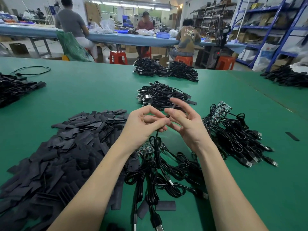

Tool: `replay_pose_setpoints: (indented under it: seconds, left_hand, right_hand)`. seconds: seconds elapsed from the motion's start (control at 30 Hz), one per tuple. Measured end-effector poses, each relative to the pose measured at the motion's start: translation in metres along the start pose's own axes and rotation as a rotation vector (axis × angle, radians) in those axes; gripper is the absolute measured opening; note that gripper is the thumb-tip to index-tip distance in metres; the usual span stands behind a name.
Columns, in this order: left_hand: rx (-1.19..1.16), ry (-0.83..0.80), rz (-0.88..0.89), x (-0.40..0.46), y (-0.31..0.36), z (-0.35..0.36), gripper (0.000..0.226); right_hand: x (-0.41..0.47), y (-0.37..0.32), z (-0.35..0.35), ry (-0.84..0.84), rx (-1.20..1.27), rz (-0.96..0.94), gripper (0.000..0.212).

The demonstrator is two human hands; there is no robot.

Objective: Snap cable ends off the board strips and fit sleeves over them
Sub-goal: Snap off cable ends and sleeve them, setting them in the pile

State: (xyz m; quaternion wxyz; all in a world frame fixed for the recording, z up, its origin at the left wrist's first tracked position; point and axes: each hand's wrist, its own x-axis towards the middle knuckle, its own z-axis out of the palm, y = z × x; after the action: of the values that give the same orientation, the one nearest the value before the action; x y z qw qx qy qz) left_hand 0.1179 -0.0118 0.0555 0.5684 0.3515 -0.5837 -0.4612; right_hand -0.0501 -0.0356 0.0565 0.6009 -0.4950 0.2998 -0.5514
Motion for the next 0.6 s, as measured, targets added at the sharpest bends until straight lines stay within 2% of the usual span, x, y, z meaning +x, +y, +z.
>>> replay_pose_setpoints:
  seconds: [0.1,0.23,0.47,0.53,0.6]
  left_hand:
    - [-0.018,0.014,-0.007,0.000,0.000,0.001,0.013]
    - [0.018,0.053,0.009,0.001,-0.004,0.003,0.013]
    - [0.080,0.073,0.032,0.001,-0.009,0.000,0.016]
    - [0.072,0.070,0.022,0.003,-0.008,-0.002,0.017]
    - [0.089,0.097,0.008,0.005,-0.009,-0.004,0.013]
  right_hand:
    - [0.001,0.001,0.004,0.042,0.036,-0.082,0.031]
    - [0.001,0.005,0.006,0.077,0.078,-0.065,0.023]
    - [0.002,0.011,0.007,0.087,0.162,-0.058,0.025]
    - [0.004,0.012,0.009,0.073,0.134,-0.040,0.031]
    - [0.003,0.014,0.009,0.020,0.098,0.055,0.045]
